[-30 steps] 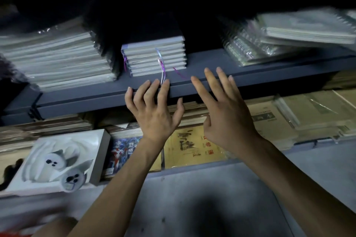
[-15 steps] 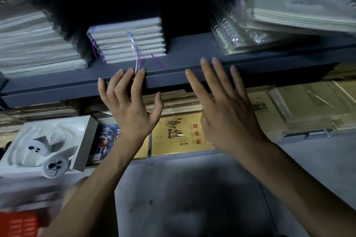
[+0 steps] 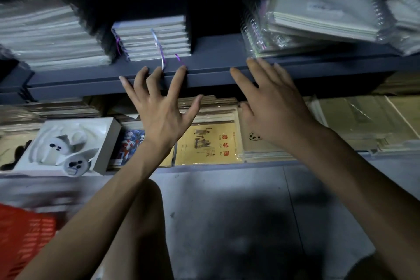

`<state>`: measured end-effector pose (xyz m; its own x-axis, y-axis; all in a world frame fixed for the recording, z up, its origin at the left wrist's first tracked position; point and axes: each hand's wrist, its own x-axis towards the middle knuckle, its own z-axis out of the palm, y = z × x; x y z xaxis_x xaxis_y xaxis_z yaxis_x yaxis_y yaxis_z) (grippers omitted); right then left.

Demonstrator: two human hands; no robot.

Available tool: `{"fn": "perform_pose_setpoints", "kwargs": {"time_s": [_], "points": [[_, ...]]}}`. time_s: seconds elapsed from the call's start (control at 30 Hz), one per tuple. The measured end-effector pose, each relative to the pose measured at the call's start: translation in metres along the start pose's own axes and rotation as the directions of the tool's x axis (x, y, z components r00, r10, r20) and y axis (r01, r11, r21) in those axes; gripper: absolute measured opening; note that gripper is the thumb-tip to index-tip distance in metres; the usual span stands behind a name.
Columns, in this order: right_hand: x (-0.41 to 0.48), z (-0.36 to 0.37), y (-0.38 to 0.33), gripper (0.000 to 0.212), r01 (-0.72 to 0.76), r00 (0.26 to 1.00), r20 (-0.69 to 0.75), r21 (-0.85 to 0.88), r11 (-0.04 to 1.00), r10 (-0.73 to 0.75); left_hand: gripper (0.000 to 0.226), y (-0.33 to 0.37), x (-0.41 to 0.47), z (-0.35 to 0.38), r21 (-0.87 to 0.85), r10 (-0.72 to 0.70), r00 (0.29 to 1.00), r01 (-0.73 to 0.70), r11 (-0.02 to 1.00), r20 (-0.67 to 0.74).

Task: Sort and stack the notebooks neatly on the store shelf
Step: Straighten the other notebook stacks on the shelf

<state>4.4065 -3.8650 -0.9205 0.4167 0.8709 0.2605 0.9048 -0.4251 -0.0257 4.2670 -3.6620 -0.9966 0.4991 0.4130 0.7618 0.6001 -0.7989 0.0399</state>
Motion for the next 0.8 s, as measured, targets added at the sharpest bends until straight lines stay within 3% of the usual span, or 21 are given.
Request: {"fn": "perform_pose_setpoints", "kwargs": {"time_s": [0.17, 0.3, 0.53, 0.8], "points": [[-0.03, -0.005, 0.004, 0.074, -0.002, 0.995, 0.097, 0.029, 1.0, 0.0, 0.066, 0.01, -0.003, -0.012, -0.009, -0.058, 0.994, 0.059, 0.998, 0.092], [-0.052, -0.009, 0.006, 0.072, -0.112, 0.979, 0.174, 0.037, 0.993, 0.104, 0.073, 0.016, -0.003, -0.03, -0.033, -0.059, 0.971, 0.069, 0.997, 0.231], [-0.068, -0.036, -0.002, 0.076, -0.243, 0.96, 0.165, 0.108, 0.964, 0.224, 0.091, 0.015, 0.003, -0.064, -0.107, -0.013, 0.85, 0.081, 0.991, 0.526], [-0.08, -0.074, 0.005, 0.072, -0.307, 0.952, 0.067, 0.183, 0.934, 0.299, 0.097, 0.015, 0.028, -0.095, -0.084, -0.012, 0.695, 0.104, 0.991, 0.719]]}}
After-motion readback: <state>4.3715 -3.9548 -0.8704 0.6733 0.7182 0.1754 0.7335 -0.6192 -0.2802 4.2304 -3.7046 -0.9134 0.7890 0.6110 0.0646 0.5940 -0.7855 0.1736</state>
